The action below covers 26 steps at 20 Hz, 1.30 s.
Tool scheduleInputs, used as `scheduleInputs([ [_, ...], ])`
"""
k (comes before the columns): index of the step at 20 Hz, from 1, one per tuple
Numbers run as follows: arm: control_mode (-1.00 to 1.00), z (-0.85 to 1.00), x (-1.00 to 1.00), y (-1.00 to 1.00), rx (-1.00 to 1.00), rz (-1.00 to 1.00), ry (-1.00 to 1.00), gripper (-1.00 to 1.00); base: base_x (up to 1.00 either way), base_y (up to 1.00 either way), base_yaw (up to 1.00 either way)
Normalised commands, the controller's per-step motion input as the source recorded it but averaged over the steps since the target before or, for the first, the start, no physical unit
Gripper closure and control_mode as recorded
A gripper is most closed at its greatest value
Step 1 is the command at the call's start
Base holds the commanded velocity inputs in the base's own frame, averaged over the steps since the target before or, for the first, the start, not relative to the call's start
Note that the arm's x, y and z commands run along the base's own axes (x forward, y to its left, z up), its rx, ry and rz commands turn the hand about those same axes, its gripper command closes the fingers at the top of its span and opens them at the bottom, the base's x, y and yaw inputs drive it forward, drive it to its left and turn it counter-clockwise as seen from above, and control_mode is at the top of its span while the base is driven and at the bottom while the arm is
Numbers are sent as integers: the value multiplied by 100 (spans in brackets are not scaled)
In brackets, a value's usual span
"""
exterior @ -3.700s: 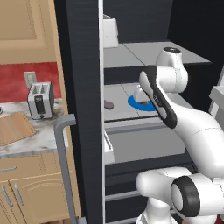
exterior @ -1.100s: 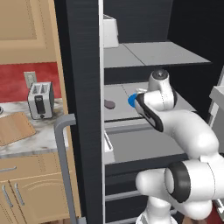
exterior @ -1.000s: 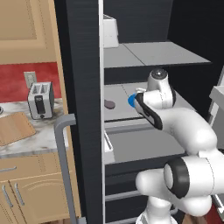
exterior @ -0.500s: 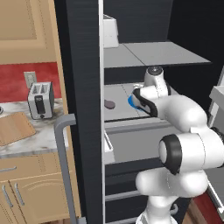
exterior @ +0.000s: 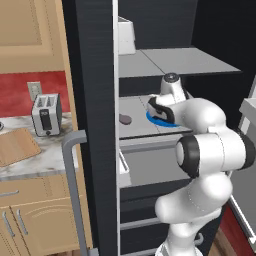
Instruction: Retrieve the chicken drumstick from the fridge and place it on the cutting board.
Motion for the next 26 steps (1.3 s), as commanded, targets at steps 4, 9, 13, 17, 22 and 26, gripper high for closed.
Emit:
scheduleInputs([
  [4, -100, -29, 25, 0, 0, 0, 1, -100, 0, 0, 0],
  [9, -100, -21, 26, 0, 0, 0, 0, -100, 0, 0, 0],
  [13, -100, -13, 26, -2, 0, 0, 0, -100, 0, 0, 0],
  [17, -100, -2, 25, -2, 0, 0, 1, -100, 0, 0, 0],
  [22, -100, 0, 22, -9, 0, 0, 0, -100, 0, 0, 0],
  [26, -100, -12, 17, -3, 0, 0, 4, -100, 0, 0, 0],
])
